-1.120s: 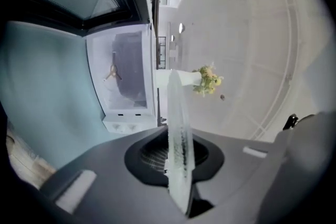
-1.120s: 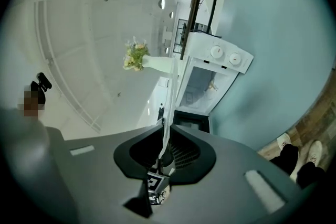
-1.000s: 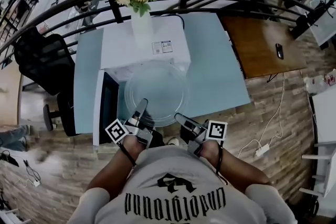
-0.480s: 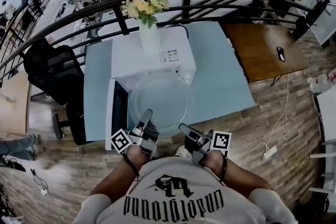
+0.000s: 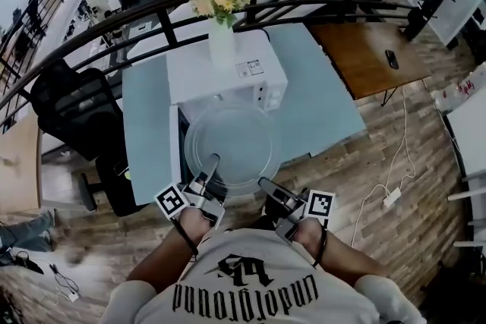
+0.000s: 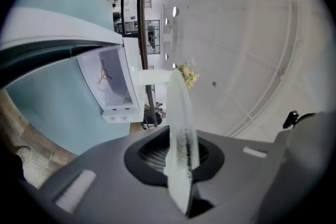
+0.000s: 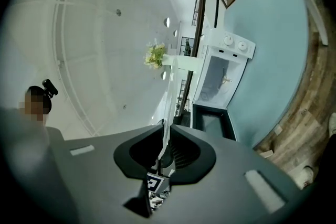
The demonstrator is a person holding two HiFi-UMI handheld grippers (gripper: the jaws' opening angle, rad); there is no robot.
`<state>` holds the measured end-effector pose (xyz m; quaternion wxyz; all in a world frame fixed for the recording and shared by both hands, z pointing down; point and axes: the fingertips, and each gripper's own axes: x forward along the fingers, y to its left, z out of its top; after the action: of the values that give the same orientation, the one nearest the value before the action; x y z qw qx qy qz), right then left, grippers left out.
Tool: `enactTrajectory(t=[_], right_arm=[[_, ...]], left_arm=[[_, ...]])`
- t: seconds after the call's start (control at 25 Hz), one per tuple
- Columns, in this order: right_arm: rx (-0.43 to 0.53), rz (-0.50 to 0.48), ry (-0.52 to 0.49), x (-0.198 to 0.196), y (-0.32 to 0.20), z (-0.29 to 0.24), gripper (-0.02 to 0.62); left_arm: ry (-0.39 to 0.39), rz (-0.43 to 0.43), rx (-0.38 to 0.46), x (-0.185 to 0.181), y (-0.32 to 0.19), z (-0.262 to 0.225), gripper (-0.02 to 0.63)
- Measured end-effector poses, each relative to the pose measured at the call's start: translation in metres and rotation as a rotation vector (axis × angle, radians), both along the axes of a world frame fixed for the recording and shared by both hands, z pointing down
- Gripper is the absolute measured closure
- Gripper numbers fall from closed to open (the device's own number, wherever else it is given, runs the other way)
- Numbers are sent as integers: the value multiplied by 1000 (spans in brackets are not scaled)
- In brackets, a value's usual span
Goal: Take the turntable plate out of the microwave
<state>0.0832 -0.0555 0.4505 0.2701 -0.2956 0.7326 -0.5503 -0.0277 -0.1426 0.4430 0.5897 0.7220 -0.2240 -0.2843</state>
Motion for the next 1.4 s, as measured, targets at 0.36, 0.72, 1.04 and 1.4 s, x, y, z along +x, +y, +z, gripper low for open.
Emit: enactTrajectory(t=[0.36, 0.72, 1.04, 1.4], right_arm=[[34, 149, 31, -46, 62, -14, 555], [44, 153, 55, -56, 106, -25, 554], [53, 73, 69, -39, 141, -31, 554], [52, -24, 64, -2, 190, -29, 554]], left_arm=[[31, 122, 28, -35, 49, -15, 529], [45, 146, 53, -44, 91, -27, 528], [54, 78, 46, -34, 134, -30, 528], [65, -10, 47, -5, 195, -30, 528]])
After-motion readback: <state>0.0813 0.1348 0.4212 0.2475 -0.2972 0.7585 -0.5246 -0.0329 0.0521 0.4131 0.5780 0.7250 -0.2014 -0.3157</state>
